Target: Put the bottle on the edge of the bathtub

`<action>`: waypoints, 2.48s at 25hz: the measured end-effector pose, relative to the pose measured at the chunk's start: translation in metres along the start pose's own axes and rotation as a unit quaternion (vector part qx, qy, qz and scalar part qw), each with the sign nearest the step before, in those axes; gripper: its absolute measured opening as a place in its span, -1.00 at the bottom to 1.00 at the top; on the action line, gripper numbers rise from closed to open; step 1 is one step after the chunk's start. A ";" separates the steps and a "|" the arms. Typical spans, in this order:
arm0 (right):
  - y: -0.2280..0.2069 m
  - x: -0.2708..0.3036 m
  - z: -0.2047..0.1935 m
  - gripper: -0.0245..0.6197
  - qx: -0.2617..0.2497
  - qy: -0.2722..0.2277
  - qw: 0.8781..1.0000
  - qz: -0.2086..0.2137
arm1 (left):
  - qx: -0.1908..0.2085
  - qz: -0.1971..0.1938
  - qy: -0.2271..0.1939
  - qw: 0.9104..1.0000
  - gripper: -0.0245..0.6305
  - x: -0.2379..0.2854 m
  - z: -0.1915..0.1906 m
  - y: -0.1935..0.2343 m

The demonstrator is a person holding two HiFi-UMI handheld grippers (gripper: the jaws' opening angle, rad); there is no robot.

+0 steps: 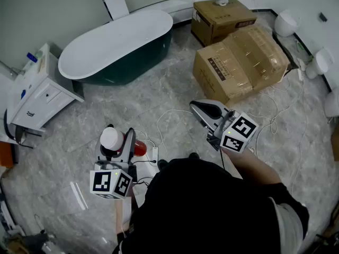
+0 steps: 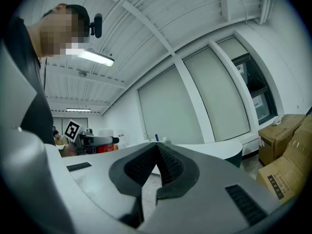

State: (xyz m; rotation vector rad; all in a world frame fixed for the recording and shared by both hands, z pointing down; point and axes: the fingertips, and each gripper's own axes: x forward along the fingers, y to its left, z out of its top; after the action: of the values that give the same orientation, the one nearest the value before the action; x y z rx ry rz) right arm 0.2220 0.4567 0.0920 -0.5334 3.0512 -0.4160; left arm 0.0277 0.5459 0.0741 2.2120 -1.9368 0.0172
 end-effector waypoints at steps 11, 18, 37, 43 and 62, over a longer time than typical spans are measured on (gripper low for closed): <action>-0.015 -0.022 0.002 -0.84 0.000 -0.001 1.000 0.004 | 0.004 -0.002 0.004 1.000 -0.03 0.011 0.000 -0.030; -0.036 -0.061 -0.009 -0.84 0.040 -0.002 0.999 0.009 | -0.006 0.004 0.011 1.000 -0.03 0.022 -0.013 -0.065; -0.101 -0.014 -0.006 -0.84 0.066 0.020 0.997 0.019 | -0.032 -0.013 0.026 0.999 -0.03 0.111 -0.030 -0.028; -0.135 0.054 0.017 -0.84 0.061 0.020 0.998 0.019 | -0.015 -0.028 0.018 0.999 -0.03 0.169 -0.003 0.024; -0.219 0.231 0.028 -0.84 0.084 0.046 0.995 0.038 | -0.035 0.009 0.035 0.999 -0.03 0.266 0.011 0.185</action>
State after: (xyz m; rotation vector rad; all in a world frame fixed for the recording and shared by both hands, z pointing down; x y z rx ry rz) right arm 0.0791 0.1737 0.1293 -0.4011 3.0700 -0.7060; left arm -0.1175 0.2613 0.1275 2.1218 -1.8909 0.0286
